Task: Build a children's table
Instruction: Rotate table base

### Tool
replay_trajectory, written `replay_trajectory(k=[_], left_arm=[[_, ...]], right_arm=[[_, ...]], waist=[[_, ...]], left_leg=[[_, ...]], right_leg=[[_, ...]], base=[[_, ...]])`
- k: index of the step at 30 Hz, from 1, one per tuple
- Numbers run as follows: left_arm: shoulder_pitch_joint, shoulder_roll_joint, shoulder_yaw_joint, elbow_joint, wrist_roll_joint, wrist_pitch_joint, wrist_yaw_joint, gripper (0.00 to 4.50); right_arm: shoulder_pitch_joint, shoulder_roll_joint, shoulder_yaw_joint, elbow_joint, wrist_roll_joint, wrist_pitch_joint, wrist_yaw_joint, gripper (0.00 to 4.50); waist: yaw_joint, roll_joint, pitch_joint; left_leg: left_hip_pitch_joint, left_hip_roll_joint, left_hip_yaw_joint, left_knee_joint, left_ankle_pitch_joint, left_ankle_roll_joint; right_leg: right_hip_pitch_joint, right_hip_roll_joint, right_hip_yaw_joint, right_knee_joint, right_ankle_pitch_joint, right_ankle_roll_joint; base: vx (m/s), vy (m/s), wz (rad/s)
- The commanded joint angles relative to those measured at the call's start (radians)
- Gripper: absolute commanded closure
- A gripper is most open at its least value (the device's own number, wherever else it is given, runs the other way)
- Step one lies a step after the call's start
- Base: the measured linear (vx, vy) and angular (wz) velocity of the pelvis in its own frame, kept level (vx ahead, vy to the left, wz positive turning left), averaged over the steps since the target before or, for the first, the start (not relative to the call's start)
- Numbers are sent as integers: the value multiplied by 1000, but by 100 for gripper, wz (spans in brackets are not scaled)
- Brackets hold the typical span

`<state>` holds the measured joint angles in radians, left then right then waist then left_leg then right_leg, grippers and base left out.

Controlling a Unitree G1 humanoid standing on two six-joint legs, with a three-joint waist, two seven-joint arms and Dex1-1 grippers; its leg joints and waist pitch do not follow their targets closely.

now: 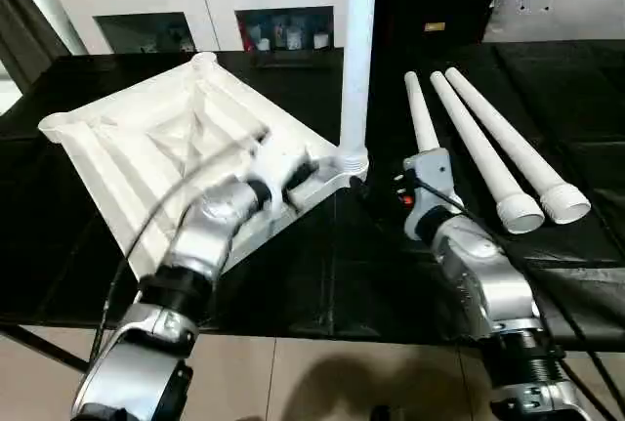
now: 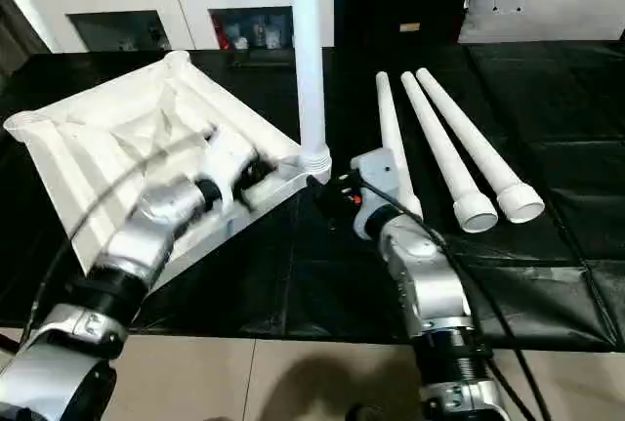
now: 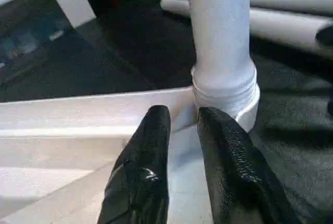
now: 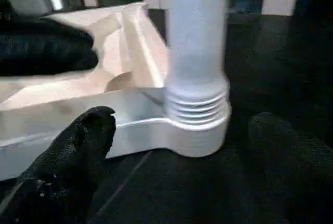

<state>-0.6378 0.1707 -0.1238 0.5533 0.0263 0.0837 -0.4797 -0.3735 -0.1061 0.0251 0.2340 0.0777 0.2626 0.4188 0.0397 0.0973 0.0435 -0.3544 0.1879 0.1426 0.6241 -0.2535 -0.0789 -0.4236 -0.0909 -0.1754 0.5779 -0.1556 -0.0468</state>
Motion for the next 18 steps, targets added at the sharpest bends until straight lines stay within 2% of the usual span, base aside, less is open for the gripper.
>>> replay_trajectory(k=[1,6,7,8,9,10,11,12,13,14,15,18], left_arm=[[39,24,20,-69,-7,53,8,346],[112,98,61,-209,8,149,30,346],[145,136,85,-250,22,179,42,374],[158,151,94,-266,30,192,48,382],[178,174,107,-286,42,209,57,382],[201,199,122,-309,63,229,78,387],[221,224,134,-326,88,250,103,401],[241,249,144,-341,114,272,129,417],[241,249,144,-341,114,272,129,417],[266,271,173,-355,130,314,160,426],[280,283,187,-364,139,334,179,425],[303,315,192,-383,176,371,215,438]], right_arm=[[-6,0,43,-26,-22,18,5,0],[-1,2,84,-20,-24,32,36,0],[0,5,96,-15,-25,38,44,0],[1,6,101,-13,-25,41,47,0],[1,8,108,-9,-27,46,53,0],[-1,9,117,-4,-33,51,52,0],[-4,11,124,6,-39,49,47,0],[-8,14,131,17,-40,49,44,0],[-8,14,131,17,-40,49,44,0],[-17,15,144,38,-48,53,45,0],[-22,18,150,48,-49,59,47,0],[-33,21,163,69,-52,69,53,0]], waist=[[8,-9,-77],[6,-5,-77],[6,-4,-76],[5,-13,-76],[4,-8,-74],[2,-4,-73],[1,-3,-72],[1,-7,-71],[1,-4,-71],[0,-8,-70],[2,-5,-71],[5,-5,-70]], left_leg=[[-17,32,-8,-59,72,142],[-15,34,-9,-59,63,137],[-14,33,-8,-59,62,137],[-15,33,-7,-60,60,135],[-17,36,-10,-63,58,133],[-12,32,-8,-61,48,131],[-13,34,-9,-63,47,125],[-9,33,-8,-64,38,121],[-10,33,-9,-63,37,119],[-9,33,-8,-64,31,117],[-8,33,-9,-64,33,115],[-8,34,-11,-66,22,114]], right_leg=[[88,-68,62,-58,-198,-90],[86,-68,64,-53,-187,-95],[85,-66,64,-54,-192,-94],[86,-66,65,-54,-193,-93],[87,-67,65,-49,-193,-98],[83,-64,64,-56,-213,-90],[84,-65,64,-53,-212,-92],[83,-64,64,-56,-228,-87],[84,-64,64,-54,-229,-87],[83,-64,65,-55,-236,-86],[82,-66,65,-54,-233,-91],[81,-65,66,-55,-241,-94]], base=[[0,0,0],[0,0,0],[0,0,0],[0,0,0],[0,0,0],[0,0,0],[0,0,0],[0,0,0],[0,0,0],[0,0,0],[0,0,0],[0,0,0]])
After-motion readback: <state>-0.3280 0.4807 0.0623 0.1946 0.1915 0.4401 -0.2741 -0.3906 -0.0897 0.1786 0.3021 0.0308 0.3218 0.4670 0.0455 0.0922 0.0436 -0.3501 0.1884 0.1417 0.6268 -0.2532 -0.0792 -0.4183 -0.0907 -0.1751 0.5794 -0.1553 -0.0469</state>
